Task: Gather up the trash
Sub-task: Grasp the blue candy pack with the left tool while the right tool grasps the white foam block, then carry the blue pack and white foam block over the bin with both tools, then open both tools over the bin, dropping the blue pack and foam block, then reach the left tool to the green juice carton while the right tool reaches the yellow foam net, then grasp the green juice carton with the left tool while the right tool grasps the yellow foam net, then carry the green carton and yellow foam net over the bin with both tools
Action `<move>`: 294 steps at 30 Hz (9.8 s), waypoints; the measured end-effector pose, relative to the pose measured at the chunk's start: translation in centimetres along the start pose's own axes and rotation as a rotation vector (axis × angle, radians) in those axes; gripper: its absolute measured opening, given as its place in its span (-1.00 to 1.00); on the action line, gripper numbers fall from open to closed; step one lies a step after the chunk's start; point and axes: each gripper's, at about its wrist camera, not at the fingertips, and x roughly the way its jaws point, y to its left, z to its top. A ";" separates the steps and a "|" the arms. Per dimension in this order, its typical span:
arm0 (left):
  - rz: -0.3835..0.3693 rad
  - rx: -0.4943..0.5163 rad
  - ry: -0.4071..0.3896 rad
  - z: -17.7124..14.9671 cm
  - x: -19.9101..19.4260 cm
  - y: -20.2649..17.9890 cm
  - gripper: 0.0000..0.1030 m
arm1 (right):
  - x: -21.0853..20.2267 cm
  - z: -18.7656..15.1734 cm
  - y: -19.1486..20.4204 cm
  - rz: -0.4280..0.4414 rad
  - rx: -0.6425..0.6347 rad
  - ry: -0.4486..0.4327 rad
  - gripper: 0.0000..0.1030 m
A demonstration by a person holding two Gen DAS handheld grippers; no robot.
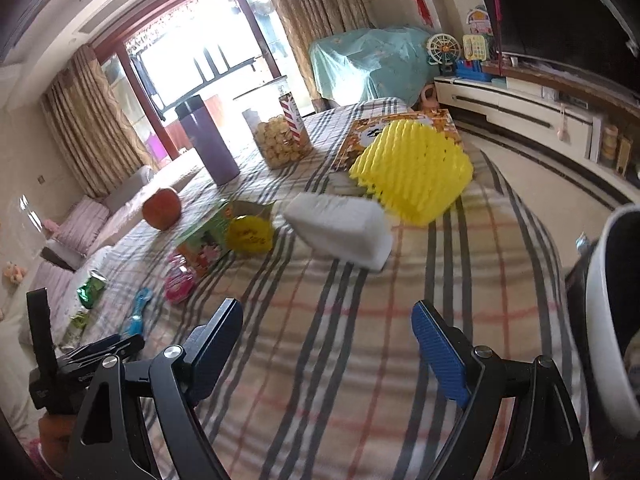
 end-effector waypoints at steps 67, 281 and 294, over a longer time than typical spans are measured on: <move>-0.550 0.460 -0.050 -4.8 -7.7 -22.4 -0.09 | -13.0 -6.7 -8.5 -0.140 0.283 -0.080 -0.24; -0.654 0.526 -0.077 -3.0 -9.0 -32.0 -0.40 | -16.6 -5.3 -16.0 -0.209 0.420 -0.226 -0.50; -0.673 0.571 -0.061 -3.8 -8.8 -35.5 -0.40 | -18.1 -6.3 -18.5 -0.262 0.455 -0.230 -0.50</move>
